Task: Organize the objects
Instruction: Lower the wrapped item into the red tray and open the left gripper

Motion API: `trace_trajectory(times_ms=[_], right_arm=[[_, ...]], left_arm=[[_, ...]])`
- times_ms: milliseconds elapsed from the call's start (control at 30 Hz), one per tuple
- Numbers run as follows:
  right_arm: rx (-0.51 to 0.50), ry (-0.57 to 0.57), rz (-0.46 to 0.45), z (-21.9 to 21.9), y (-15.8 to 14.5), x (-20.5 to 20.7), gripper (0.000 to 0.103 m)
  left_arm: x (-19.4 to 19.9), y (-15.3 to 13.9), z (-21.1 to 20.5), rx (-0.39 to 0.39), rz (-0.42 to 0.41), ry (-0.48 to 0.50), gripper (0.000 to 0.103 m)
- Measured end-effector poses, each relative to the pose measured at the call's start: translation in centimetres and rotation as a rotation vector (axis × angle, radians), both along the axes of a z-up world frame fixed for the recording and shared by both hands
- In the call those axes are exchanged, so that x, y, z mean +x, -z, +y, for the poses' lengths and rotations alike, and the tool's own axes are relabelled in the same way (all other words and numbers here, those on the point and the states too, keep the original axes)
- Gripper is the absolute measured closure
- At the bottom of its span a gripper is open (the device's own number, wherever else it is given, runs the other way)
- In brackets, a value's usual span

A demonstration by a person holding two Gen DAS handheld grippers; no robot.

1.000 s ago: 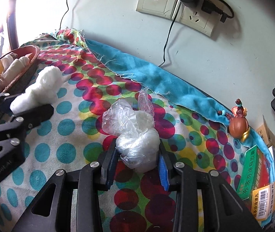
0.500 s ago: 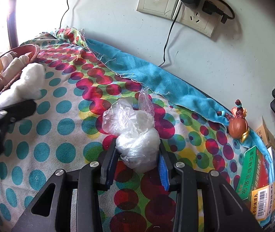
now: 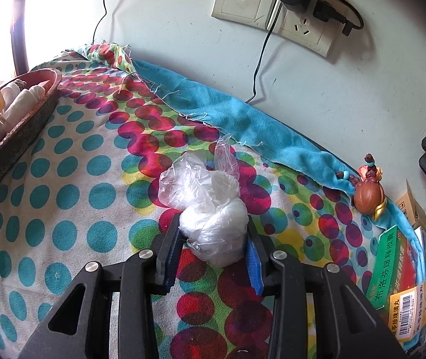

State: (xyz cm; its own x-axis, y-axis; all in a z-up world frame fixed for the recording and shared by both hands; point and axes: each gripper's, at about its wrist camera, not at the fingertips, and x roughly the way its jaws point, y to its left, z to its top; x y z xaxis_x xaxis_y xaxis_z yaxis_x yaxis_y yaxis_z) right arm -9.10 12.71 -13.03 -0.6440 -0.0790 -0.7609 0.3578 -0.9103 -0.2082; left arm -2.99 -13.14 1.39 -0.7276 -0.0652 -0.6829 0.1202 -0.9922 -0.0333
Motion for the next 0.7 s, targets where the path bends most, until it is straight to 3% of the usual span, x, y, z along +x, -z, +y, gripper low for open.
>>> trace_trajectory(times_ms=[167, 367, 700], right_arm=[[-0.002, 0.000, -0.001, 0.0, 0.0, 0.0, 0.067], [0.003, 0.000, 0.001, 0.0, 0.0, 0.1, 0.067], [0.002, 0.000, 0.001, 0.0, 0.0, 0.0, 0.066]], left_arm=[[0.9, -1.4, -5.7, -0.014, 0.009, -0.102, 0.073], [0.4, -0.4, -11.9, 0.035, -0.054, -0.212, 0.073], [-2.7, 2.6, -14.0, 0.066, -0.156, -0.207, 0.073]])
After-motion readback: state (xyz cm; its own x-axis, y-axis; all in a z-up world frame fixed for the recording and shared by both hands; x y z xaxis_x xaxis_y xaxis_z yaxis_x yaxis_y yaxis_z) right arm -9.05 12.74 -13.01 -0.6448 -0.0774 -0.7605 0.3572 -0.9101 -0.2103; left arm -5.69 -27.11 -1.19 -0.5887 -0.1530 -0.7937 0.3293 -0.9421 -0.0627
